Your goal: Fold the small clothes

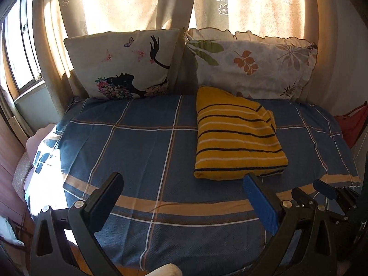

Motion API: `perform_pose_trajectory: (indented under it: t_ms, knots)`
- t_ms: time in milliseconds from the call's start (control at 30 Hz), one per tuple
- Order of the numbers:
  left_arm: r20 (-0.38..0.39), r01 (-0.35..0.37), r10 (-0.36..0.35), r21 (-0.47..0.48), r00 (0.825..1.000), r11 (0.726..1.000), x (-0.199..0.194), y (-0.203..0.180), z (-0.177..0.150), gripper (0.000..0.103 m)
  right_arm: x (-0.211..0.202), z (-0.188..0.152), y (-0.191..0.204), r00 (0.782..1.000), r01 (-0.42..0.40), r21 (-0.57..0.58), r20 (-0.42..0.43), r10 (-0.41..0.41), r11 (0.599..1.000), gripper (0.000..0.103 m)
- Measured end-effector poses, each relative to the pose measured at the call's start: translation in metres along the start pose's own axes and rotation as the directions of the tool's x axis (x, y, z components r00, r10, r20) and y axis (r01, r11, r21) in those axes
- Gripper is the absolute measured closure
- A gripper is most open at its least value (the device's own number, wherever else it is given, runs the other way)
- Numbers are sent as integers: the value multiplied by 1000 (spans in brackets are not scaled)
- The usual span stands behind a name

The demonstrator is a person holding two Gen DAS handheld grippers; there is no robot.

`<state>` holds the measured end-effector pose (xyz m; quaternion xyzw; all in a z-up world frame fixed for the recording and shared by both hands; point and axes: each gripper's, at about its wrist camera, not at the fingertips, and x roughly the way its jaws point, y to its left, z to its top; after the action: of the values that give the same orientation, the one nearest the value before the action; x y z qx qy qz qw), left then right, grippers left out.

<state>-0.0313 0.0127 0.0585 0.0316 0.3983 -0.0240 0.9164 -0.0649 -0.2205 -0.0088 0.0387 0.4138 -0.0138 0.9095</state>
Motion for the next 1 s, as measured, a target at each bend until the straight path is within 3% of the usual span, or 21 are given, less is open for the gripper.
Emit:
perform_pose_trajectory:
  t_ms: [200,1000]
  knots:
    - [-75,24,-24,0,997,1000,16,-6,-1,0,11,3,-5,1000,10,10,-25,-10,1000,42]
    - [-180,43,-40,15,983,999,58,-11,8,0,48,20,-4,996,29,-8,-79,-29,1000,40]
